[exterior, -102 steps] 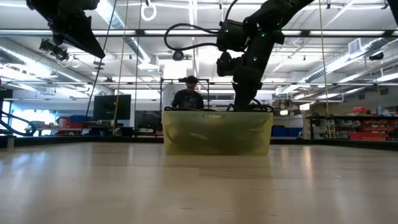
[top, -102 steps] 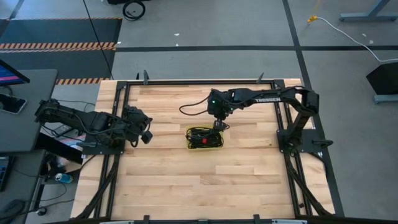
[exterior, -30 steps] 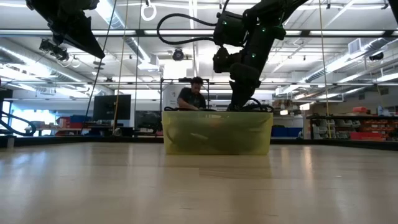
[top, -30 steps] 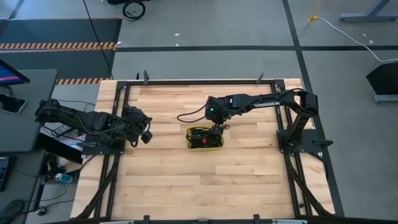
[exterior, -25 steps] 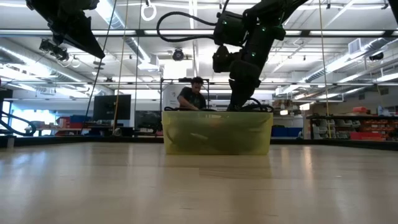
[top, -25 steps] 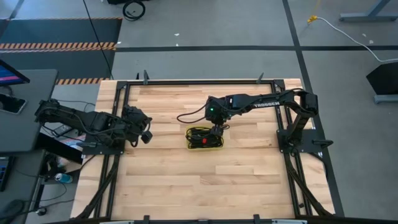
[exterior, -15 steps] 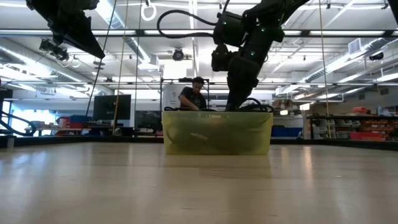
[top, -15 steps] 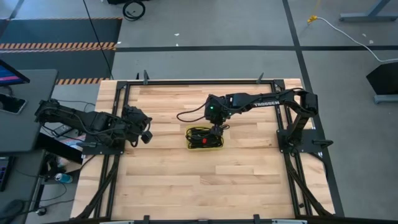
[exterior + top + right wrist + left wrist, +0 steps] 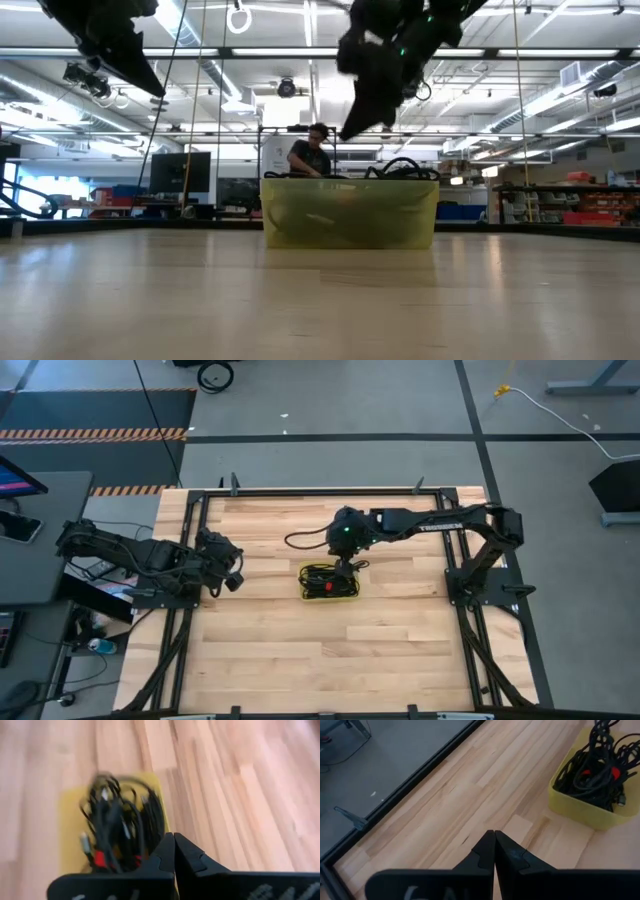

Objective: Pick and place USB-C Cables
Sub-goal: Return to Home Position

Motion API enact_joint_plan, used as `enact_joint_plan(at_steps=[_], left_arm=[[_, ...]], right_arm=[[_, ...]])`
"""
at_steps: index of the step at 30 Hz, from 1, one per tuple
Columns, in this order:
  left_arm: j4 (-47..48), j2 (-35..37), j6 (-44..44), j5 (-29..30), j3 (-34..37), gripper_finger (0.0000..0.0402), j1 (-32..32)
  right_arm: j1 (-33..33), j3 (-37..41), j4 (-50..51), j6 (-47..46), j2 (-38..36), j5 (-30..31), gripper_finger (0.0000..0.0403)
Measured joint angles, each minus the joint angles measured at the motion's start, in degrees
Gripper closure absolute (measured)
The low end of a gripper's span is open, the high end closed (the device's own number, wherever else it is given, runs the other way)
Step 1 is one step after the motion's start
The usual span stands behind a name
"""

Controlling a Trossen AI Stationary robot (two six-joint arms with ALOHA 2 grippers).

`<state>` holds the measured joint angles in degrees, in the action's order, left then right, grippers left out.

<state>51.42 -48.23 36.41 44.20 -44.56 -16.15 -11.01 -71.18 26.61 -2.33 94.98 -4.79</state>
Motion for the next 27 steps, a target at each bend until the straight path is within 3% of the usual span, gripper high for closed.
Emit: enact_joint_plan(at_steps=[6,18,27], left_arm=[[0.7,0.8,-0.1,0.3,0.0,0.0393,0.0],[-5.7,10.2,-11.9,-0.8,0.0,0.0393,0.0],[-7.5,21.2,-18.4,-12.0,0.0,0.0393,0.1]], right_arm=[[0.1,0.0,-1.5,-0.7,-8.7,0.0,0.0403],[-1.2,-0.1,-5.7,-0.4,-27.9,0.2,0.0403],[-1.2,-0.1,-5.3,2.1,-36.8,0.6,0.0403]])
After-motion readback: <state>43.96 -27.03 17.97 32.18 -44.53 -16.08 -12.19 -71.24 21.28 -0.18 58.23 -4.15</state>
